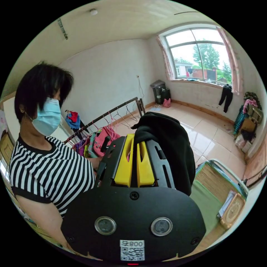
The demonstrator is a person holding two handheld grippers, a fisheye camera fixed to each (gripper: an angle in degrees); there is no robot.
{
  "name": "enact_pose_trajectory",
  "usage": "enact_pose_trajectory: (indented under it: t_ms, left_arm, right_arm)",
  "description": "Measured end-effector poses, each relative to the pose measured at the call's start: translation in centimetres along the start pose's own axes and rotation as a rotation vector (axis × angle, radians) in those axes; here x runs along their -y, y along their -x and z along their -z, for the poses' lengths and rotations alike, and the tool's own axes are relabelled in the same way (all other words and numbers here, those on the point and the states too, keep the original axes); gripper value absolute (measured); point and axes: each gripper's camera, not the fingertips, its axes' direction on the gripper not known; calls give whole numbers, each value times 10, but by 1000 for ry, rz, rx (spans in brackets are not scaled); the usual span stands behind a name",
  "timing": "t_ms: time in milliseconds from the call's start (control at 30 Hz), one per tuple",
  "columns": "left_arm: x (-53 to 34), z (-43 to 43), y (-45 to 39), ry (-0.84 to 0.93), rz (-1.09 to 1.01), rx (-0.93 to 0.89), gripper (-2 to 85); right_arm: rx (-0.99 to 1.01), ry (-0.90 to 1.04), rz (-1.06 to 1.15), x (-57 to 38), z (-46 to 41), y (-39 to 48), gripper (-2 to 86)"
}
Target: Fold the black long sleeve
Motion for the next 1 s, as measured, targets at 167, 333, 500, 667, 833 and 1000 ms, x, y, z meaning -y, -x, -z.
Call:
enact_pose_trajectory:
  t_ms: [167, 333, 500, 667, 833, 1000]
  left_arm:
    - [43, -49, -58, 185, -169, -190, 48]
    - [64, -94, -136, 400, -355, -332, 69]
    - [69, -127, -228, 607, -603, -391, 89]
    - [51, -135, -320, 828, -856, -366, 118]
    - [39, -85, -365, 891, -803, -621, 133]
    - [11, -28, -394, 932, -760, -581, 154]
  right_arm:
    - [-151, -25, -189, -39, 108, 53, -2]
    - [-266, -46, -450, -94, 206, 124, -2]
    - [-331, -80, -639, -135, 279, 200, -2]
    - [-374, -198, -756, -165, 349, 284, -1]
    - [-390, -293, -775, -173, 416, 368, -1]
    - [-369, -310, -750, -166, 468, 428, 0]
